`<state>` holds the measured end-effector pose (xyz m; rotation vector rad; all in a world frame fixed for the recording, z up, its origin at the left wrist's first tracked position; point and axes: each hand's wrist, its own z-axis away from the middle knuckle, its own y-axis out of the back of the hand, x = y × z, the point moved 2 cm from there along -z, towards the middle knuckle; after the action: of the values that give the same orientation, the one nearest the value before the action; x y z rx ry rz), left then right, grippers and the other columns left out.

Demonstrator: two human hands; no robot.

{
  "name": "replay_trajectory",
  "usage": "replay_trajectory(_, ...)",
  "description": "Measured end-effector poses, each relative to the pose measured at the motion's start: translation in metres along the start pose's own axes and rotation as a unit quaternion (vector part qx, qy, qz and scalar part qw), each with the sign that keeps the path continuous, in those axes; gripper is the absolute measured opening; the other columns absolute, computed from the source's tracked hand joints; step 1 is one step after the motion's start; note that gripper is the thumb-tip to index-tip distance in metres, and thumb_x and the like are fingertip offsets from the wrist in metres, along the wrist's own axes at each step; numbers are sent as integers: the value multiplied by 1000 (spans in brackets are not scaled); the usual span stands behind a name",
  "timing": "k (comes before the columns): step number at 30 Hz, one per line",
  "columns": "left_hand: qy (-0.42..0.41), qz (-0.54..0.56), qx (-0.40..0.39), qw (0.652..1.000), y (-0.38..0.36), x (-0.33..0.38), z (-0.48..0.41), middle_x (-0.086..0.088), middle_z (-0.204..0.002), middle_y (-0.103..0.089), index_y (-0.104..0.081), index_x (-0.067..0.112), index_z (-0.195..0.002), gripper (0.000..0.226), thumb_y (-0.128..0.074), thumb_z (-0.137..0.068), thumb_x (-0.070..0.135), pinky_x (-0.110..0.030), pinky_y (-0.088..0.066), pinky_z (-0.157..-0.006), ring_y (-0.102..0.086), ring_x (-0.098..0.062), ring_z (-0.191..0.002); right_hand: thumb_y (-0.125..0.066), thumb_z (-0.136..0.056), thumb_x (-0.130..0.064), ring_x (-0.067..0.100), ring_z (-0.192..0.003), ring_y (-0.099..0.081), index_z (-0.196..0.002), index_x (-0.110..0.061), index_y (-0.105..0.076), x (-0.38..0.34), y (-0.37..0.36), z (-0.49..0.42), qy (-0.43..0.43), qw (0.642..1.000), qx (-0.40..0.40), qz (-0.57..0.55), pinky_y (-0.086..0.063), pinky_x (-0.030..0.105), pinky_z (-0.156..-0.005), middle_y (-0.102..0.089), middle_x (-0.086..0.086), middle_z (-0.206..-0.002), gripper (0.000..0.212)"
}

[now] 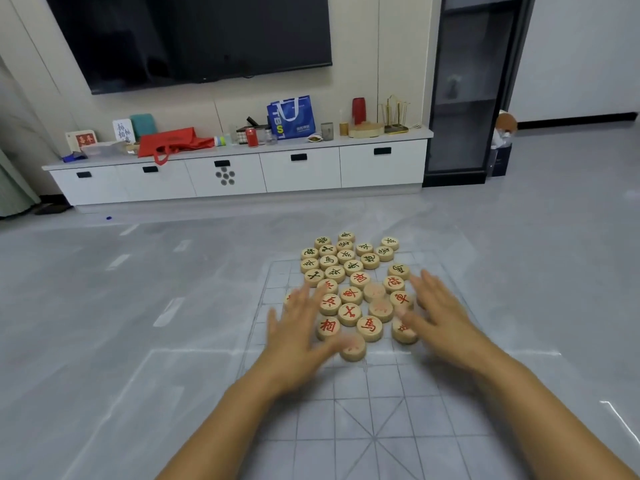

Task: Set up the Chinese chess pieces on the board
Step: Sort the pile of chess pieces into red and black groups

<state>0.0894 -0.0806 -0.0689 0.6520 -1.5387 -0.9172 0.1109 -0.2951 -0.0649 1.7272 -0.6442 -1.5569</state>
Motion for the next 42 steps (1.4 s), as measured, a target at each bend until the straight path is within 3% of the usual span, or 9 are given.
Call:
replay_trajectory(3, 96, 68, 96, 988, 25, -16, 25, 7, -156, -13, -21, 29, -144, 71, -50, -84, 53, -37, -14, -118, -12, -12, -144, -39, -94, -35, 12, -144, -5, -144, -20, -25, 5, 27, 13, -35, 994, 90, -54, -7, 35, -116, -11, -2, -156, 53)
replay_trajectory(5, 137, 74, 92, 984, 28, -24, 39, 4, -155, -19, -25, 26, -142, 68, -55, -85, 46, -35, -23, -115, -21, -15, -141, -42, -94, -32, 14, -143, -13, -142, -19, -29, 8, 34, 23, -51, 991, 97, -70, -14, 33, -114, -17, -1, -155, 51)
replay_trajectory(9, 134, -31, 69, 988, 25, -32, 37, 2, -157, -8, -16, 24, -145, 71, -53, -88, 45, -36, -14, -118, -8, -15, -145, -44, -94, -25, 20, -139, -24, -142, -21, -28, 13, 37, 36, -86, 979, 115, -145, -23, 35, -111, -24, 2, -152, 51)
replay_trajectory(15, 152, 18, 92, 984, 31, -52, 24, 2, -155, -19, -22, 22, -144, 59, -47, -93, 35, -33, -18, -117, -18, -14, -143, -44, -95, -24, 15, -134, -33, -140, -23, -33, 24, 43, 35, -160, 935, 131, -290, -25, 29, -103, -36, -4, -146, 46)
replay_trajectory(22, 135, -5, 89, 987, 19, -45, 13, 7, -153, -26, -23, 28, -143, 52, -40, -95, 38, -34, -4, -118, -23, -11, -140, -44, -95, -20, 16, -134, -34, -138, -23, -36, 14, 26, 20, -140, 965, 80, -207, -26, 32, -108, -37, -3, -146, 44)
replay_trajectory(27, 99, -22, 57, 993, 11, -39, 12, 14, -152, -23, -17, 33, -143, 53, -38, -96, 37, -34, 3, -118, -18, -5, -141, -39, -96, -27, 9, -140, -20, -141, -27, -30, 3, 5, 17, -70, 997, 5, -25, -17, 28, -114, -25, -9, -152, 45)
replay_trajectory(34, 75, -33, 34, 996, 8, -30, 15, 18, -153, -17, -12, 37, -143, 52, -35, -97, 36, -32, 6, -119, -12, 1, -141, -27, -98, -37, 9, -144, -4, -146, -26, -14, -14, -10, 17, -16, 986, -45, 162, -5, 24, -115, -2, -7, -157, 51)
replay_trajectory(39, 96, -12, 32, 995, 14, -25, 17, 18, -152, -21, -13, 36, -143, 51, -35, -97, 35, -28, 4, -116, -12, -8, -142, -41, -95, -33, 11, -137, -28, -140, -27, -31, -11, 1, 15, -35, 999, -1, 28, -24, 28, -112, -28, -8, -151, 47)
replay_trajectory(42, 106, 5, 40, 994, 17, -30, 16, 12, -152, -23, -15, 33, -143, 52, -37, -96, 35, -28, -4, -117, -16, -10, -142, -44, -94, -25, 16, -137, -29, -140, -22, -31, 7, 18, 12, -72, 995, 67, 9, -25, 31, -110, -33, -2, -149, 48)
